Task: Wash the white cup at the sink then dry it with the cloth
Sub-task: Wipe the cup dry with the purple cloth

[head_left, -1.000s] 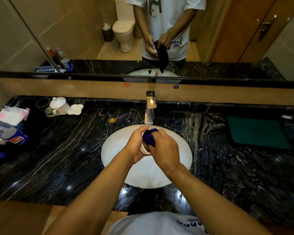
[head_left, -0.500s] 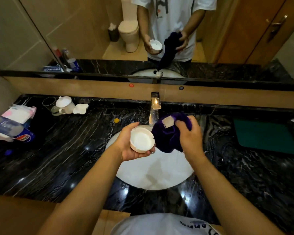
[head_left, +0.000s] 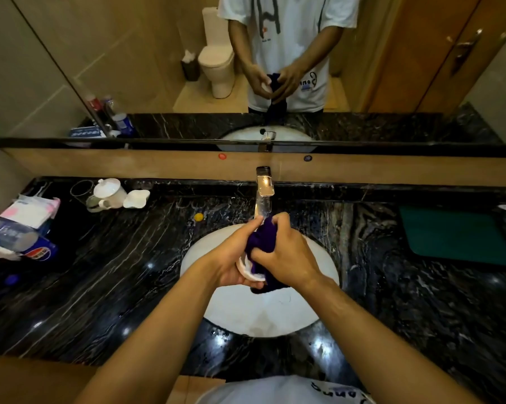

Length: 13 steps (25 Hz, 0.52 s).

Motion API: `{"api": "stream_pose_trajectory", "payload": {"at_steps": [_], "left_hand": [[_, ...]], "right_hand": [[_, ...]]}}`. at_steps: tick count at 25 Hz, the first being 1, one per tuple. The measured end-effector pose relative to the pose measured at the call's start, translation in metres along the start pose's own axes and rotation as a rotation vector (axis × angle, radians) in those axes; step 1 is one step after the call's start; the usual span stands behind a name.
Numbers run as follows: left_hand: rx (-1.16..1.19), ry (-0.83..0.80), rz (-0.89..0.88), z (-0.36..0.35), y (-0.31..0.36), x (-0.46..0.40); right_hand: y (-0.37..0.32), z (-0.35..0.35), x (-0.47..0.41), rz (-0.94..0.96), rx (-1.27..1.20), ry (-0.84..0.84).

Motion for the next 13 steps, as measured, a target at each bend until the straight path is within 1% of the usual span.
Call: {"api": "stream_pose_trajectory", "payload": {"at_steps": [2,4,6,10,13], "left_hand": [[0.065,0.016,-0.048,0.002,-0.002,-0.004],[0.115,0.021,-0.077,0.000,-0.004,-0.006],[0.107,0.071,-0.123,-0.004,-0.002,-0.008],[0.010,0.261,-0.252,-0.017,0.003,-0.009],[-0.165,0.328,-0.330,-0.025,0.002,-0.009]], "right_hand": [[-0.003,-0.006,-0.001,-0.027,0.006,0.063],[-0.007,-0.009,-0.003,-0.053,0.066,0.084],[-0.005,-0.010,-0.005,-0.119,0.106,0.107],[0.003,-0.008,-0.008,-0.274,-0.034,0.101],[0.006,-0.006,-0.006,-0.292,-0.037,0.117]]}}
Point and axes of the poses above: each hand's wrist, its own x-axis away from the middle knuckle, its own z-axis out of the back of the hand, y = z × x, the point moved 1 cm from there along -x, towards the middle knuckle, and after that the axes turned 7 degrees about -y, right-handed, at the moved point
